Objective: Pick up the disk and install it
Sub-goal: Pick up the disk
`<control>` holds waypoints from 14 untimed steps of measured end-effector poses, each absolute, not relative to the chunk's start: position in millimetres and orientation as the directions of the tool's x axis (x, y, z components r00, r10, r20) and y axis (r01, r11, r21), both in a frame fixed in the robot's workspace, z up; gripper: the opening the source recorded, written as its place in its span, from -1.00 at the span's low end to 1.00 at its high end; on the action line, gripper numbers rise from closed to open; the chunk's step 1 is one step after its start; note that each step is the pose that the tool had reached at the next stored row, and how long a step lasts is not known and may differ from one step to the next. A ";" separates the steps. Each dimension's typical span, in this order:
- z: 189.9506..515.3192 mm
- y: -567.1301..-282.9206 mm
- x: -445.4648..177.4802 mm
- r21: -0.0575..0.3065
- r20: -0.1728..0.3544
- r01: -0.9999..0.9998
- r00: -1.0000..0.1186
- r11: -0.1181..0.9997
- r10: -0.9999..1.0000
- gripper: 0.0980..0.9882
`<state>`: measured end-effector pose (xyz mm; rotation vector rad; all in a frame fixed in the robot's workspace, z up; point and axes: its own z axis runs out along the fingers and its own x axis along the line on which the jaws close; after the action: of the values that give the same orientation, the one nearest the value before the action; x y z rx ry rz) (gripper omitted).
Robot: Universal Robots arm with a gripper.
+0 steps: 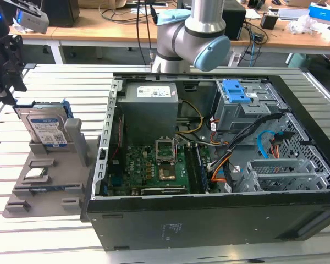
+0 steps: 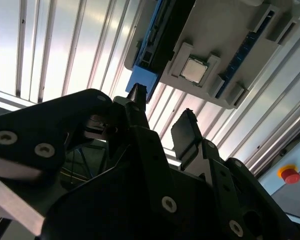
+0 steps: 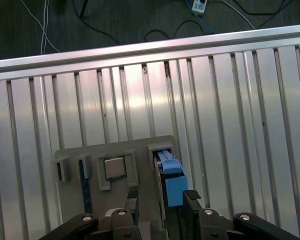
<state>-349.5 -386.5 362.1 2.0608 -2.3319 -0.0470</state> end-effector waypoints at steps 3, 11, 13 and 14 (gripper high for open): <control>361.8 -382.6 -346.1 0.042 0.004 -0.992 -0.121 0.121 -0.993 -0.14; 357.4 -376.6 -340.8 0.040 0.018 -0.992 -0.118 0.118 -0.993 -0.14; 355.5 -376.6 -340.6 0.040 0.021 -0.992 -0.118 0.118 -0.993 -0.14; 354.5 -376.6 -340.6 0.040 0.022 -0.992 -0.118 0.118 -0.993 -0.14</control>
<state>-340.6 -376.6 354.5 2.0578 -2.3171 -0.0234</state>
